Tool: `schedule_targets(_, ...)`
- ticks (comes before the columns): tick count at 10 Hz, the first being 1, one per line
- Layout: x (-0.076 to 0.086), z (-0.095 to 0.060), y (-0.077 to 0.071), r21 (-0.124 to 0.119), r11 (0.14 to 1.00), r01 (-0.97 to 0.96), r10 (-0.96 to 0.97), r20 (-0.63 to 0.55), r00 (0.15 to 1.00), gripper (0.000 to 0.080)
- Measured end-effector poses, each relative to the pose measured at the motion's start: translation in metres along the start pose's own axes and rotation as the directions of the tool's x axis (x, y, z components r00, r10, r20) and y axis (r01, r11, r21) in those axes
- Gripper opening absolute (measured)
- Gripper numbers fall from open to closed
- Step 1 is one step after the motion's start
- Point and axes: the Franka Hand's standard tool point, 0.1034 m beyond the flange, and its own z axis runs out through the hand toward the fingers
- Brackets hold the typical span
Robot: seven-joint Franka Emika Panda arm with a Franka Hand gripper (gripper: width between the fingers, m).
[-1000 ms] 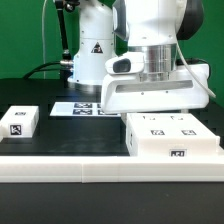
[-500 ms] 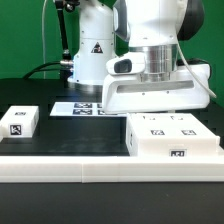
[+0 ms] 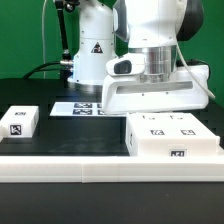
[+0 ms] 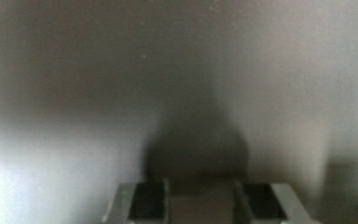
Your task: Assemble cabinet
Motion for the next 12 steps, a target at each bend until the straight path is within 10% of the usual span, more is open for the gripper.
schedule_targets(7,0.004,-0.067,-0.006,-0.011,0.999,0.038,-0.038,0.039,0.999,0.0001)
schedule_targets(12,0.002,-0.063,-0.005,-0.011,0.999,0.038,-0.037,0.043,0.998,0.0002)
